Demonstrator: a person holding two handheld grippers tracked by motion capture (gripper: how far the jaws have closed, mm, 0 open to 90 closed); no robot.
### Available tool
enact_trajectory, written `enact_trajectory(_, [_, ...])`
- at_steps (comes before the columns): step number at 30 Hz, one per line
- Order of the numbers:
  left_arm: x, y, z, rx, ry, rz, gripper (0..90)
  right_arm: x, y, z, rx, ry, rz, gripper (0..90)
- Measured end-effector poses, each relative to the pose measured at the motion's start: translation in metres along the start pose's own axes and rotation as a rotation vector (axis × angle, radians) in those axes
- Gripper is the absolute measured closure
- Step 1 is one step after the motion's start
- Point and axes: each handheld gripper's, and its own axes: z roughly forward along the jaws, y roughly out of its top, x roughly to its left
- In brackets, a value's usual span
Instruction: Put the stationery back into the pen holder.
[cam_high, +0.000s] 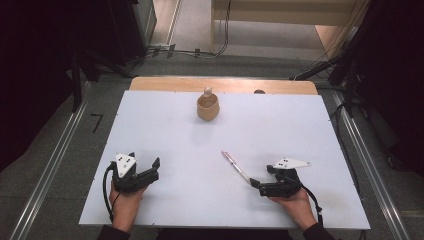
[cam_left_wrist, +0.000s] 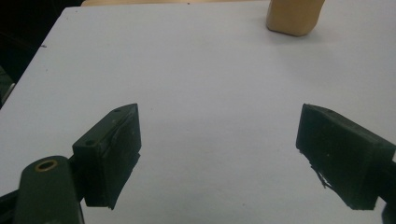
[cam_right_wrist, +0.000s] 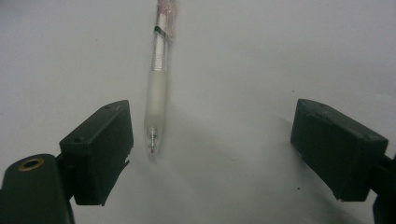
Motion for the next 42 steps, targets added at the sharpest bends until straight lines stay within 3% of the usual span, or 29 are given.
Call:
enact_trajectory(24, [0.0,0.0,0.001,0.005,0.0,0.0,15.0,0.011,0.001,0.006,-0.004,-0.028,-0.059,25.0])
enact_trajectory(42, [0.0,0.0,0.001,0.006,0.0,0.001,15.0,0.019,0.0,0.008,-0.006,-0.038,-0.116,45.2])
